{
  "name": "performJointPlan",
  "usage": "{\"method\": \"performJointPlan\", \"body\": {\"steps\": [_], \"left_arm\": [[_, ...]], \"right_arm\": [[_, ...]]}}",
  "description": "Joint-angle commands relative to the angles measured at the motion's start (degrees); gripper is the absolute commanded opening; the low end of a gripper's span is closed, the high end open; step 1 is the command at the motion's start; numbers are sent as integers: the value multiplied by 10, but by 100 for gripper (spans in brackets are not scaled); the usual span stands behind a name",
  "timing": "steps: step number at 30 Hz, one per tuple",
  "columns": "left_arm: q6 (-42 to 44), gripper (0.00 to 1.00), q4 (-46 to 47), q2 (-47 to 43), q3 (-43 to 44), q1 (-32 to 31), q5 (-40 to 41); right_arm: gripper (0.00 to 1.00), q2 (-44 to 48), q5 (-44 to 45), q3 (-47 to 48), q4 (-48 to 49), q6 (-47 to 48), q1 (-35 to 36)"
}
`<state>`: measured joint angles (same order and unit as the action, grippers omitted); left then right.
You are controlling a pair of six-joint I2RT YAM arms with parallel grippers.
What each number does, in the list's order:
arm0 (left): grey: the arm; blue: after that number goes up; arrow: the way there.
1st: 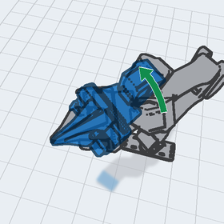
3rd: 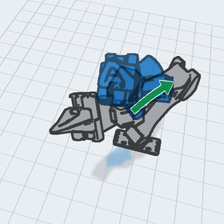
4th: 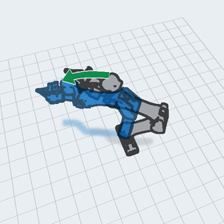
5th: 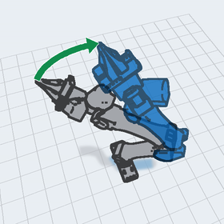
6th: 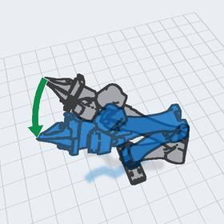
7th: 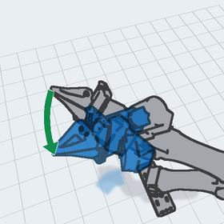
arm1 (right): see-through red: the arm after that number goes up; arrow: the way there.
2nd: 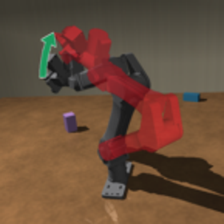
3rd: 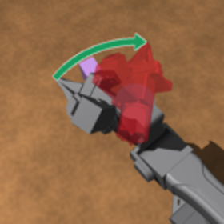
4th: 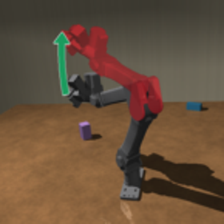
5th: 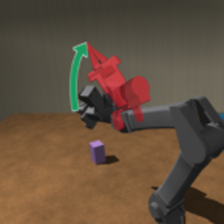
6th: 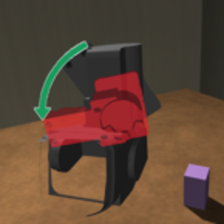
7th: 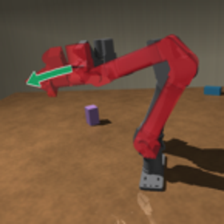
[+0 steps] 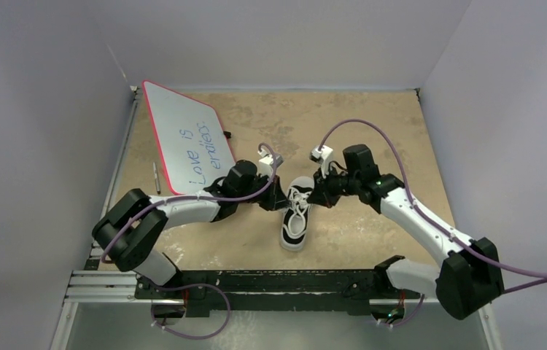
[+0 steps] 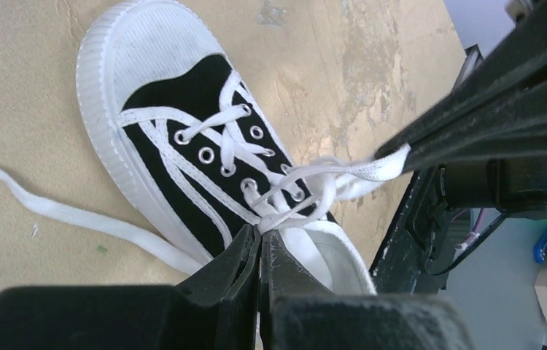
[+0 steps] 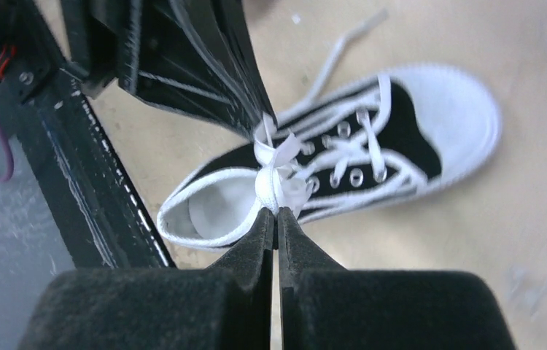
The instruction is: Tie the shoes
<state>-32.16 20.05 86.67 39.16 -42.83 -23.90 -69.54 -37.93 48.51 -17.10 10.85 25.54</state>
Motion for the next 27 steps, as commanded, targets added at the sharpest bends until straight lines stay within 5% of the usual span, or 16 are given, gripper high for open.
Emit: {"method": "performJointPlan", "body": {"steps": [1, 7, 18, 22, 27], "left_arm": [[-1, 0, 30, 50, 36, -1, -5], [-13, 0, 58, 91, 55, -1, -24], [9, 0, 31, 71, 37, -1, -38], [9, 0, 27, 66, 38, -1, -37], [6, 0, 25, 66, 45, -1, -38]], "right_arm": [[0, 67, 155, -65, 58, -212, -1], [2, 94, 190, -114, 52, -326, -1], [54, 55, 214, -28, -112, -357, -6], [53, 21, 163, -16, -61, -406, -44], [53, -2, 109, 16, -36, -357, -43]]}}
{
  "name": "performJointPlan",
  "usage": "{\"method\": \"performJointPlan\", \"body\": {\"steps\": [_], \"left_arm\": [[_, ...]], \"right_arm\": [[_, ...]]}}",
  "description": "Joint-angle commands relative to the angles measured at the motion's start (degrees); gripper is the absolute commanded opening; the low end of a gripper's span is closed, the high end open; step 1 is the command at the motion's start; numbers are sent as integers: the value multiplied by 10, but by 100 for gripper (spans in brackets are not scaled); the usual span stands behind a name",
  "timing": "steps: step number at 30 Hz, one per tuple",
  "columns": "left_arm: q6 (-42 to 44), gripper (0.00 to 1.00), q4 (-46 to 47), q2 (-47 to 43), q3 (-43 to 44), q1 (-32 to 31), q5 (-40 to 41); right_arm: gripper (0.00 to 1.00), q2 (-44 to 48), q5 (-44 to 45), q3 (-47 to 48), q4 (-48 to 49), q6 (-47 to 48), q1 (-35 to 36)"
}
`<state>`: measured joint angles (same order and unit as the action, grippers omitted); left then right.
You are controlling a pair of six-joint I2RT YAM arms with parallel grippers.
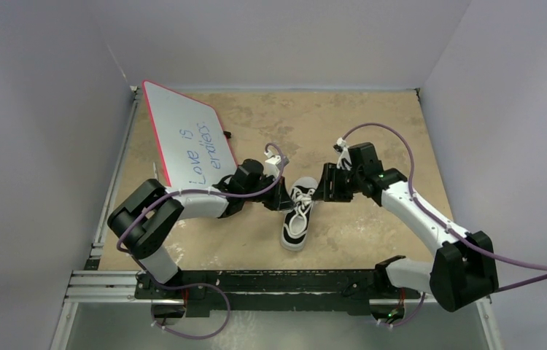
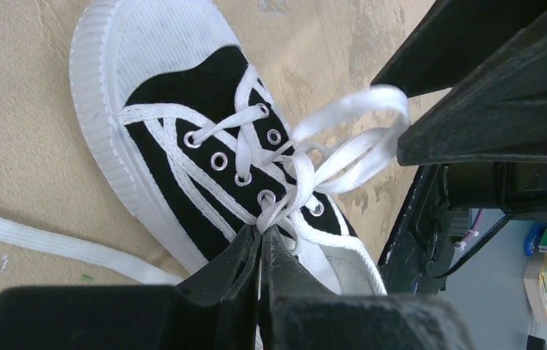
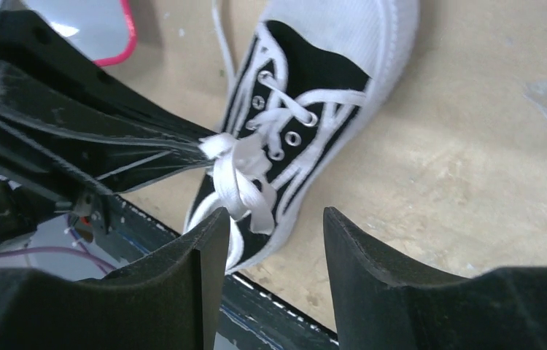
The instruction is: Tie the shoes
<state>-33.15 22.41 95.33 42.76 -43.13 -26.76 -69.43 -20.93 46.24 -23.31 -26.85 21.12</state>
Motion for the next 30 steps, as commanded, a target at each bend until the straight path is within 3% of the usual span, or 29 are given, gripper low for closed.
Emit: {"method": "performJointPlan", "body": {"steps": [1, 16, 25, 30], "left_arm": [[16, 0, 2, -21, 10, 2, -10], [2, 0, 19, -16, 9, 2, -12], [-5, 0, 32, -9, 9, 2, -14], [-4, 0, 35, -4, 11, 2, -13]], "right_arm": [[55, 6, -66, 35, 22, 28, 1], [50, -32, -39, 62, 30, 104, 3], [42, -60, -73, 81, 25, 142, 6], [45, -73, -99, 91, 28, 146, 22]]}}
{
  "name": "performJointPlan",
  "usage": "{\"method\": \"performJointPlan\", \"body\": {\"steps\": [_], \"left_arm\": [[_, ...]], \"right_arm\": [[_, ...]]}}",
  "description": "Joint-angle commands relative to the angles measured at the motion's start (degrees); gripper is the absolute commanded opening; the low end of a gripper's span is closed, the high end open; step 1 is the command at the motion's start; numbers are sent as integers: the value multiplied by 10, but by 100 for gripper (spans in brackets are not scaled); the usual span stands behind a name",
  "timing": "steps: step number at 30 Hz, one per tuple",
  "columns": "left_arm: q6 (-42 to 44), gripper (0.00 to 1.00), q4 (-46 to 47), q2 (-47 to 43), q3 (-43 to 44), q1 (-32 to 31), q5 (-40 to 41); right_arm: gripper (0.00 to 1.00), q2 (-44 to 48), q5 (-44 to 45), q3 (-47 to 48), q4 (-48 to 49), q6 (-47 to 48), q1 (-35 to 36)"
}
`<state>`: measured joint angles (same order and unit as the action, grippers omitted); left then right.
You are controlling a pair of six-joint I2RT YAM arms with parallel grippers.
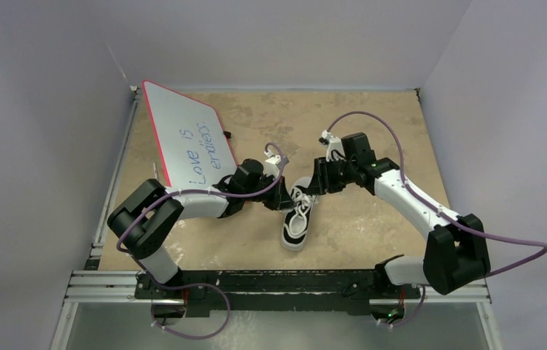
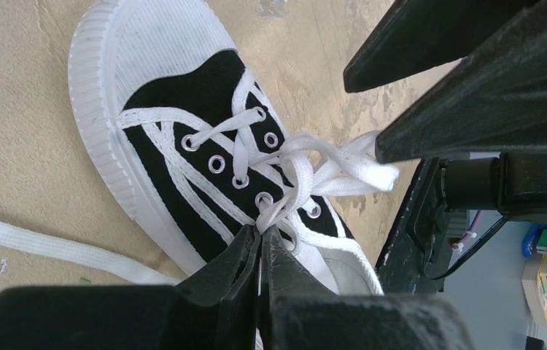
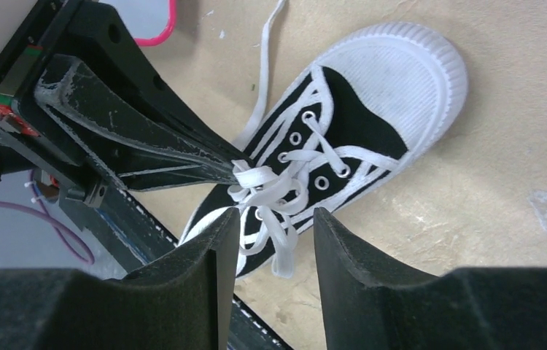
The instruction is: Tie the shoes
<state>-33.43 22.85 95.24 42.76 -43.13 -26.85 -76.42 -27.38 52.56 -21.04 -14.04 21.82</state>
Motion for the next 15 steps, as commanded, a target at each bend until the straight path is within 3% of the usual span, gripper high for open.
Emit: {"method": "performJointPlan", "body": {"steps": [1, 11, 15], "left_arm": [[-3, 0, 33, -3, 10, 2, -11], [-11, 0, 47, 0, 1, 2, -11], [-11, 0, 47, 1, 2, 2, -12]], "right_arm": [[46, -2, -37, 26, 6, 18, 21], [49, 14, -4, 23, 9, 24, 44], [41, 0, -4, 23, 17, 22, 55]]}}
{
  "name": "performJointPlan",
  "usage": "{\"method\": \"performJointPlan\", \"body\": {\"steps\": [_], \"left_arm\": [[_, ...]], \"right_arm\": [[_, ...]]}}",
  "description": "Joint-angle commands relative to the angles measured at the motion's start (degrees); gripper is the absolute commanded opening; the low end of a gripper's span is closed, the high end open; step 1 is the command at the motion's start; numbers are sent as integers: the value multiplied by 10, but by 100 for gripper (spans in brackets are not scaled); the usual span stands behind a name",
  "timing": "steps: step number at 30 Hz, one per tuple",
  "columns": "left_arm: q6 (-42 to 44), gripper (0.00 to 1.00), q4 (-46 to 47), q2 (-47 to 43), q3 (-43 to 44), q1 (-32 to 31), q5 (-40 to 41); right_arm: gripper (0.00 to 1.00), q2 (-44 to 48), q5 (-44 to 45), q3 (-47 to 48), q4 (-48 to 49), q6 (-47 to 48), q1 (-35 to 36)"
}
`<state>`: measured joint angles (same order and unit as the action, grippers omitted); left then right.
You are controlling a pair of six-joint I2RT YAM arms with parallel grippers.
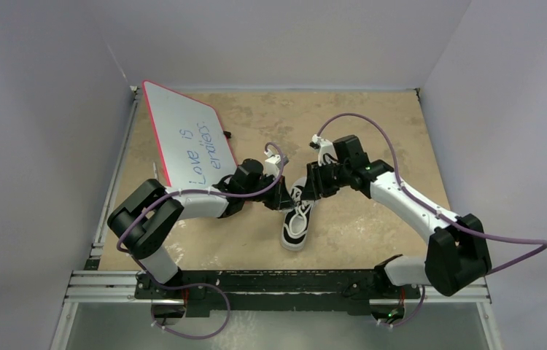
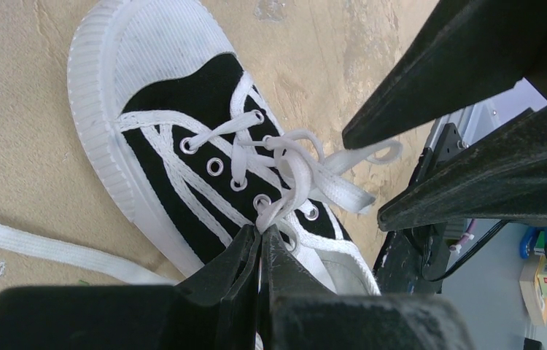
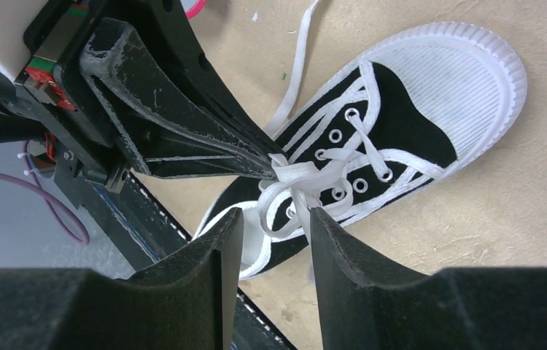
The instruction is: Tie the shoes
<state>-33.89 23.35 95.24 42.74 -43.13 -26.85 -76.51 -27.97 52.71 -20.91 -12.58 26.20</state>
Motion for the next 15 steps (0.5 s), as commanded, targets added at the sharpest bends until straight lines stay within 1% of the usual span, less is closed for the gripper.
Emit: {"method": "performJointPlan", "body": {"steps": [1, 4, 9, 13, 15], "left_arm": [[-7, 0, 43, 1, 2, 2, -12], [-10, 0, 44, 1, 2, 2, -12], [-11, 0, 45, 4, 5, 2, -15], [-11, 0, 46, 3, 3, 1, -15], [-10, 0, 46, 2, 2, 1, -16]], "right_arm": [[38, -3, 2, 21, 19, 3, 14], [34, -8, 2, 21, 27, -1, 22], [34, -17, 3, 14, 39, -11, 25], [33, -18, 41, 12, 42, -16, 26], [32, -23, 45, 15, 43, -19, 26]]}}
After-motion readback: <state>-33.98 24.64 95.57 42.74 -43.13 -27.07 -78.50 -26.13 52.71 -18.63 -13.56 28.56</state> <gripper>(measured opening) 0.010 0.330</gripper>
